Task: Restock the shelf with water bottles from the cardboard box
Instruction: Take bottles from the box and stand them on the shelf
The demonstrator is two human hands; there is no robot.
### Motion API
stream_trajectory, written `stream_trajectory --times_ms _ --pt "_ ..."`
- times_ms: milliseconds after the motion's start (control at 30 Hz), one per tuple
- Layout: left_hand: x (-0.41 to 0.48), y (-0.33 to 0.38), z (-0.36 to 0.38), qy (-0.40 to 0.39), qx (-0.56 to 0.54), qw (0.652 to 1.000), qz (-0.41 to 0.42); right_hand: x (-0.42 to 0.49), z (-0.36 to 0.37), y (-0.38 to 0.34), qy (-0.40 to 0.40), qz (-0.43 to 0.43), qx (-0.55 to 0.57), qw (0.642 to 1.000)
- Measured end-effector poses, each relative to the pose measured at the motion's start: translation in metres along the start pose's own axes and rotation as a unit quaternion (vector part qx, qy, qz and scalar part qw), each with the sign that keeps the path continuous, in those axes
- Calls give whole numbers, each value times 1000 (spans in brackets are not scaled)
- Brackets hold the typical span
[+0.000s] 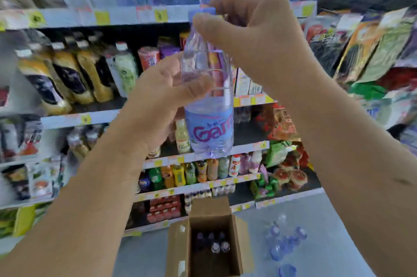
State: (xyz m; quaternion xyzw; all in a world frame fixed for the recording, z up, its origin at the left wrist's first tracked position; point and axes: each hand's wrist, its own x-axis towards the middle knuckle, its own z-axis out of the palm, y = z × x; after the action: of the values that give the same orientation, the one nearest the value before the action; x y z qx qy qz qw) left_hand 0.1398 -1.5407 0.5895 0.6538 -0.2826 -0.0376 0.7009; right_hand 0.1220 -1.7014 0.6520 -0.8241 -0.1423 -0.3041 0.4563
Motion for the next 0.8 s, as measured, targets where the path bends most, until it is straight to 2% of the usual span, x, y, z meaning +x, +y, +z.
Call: stream_trajectory --times_ms 100,233,333,533,700,800 --pt "12 27 2 7 -25 1000 16 -19 -8 7 -2 51 78 996" --pt "37 52 9 18 -59 998 27 -40 -13 24 -93 85 120 985" --pt "60 62 19 18 -68 997 30 -33 -22 34 -128 84 148 977" --pt "99 56 44 12 -41 999 25 5 -40 64 -112 127 180 969" --pt "118 45 48 51 73 996 -15 30 -38 86 -84 150 175 970" --pt "135 35 38 72 74 993 -51 48 -29 92 -77 160 170 969"
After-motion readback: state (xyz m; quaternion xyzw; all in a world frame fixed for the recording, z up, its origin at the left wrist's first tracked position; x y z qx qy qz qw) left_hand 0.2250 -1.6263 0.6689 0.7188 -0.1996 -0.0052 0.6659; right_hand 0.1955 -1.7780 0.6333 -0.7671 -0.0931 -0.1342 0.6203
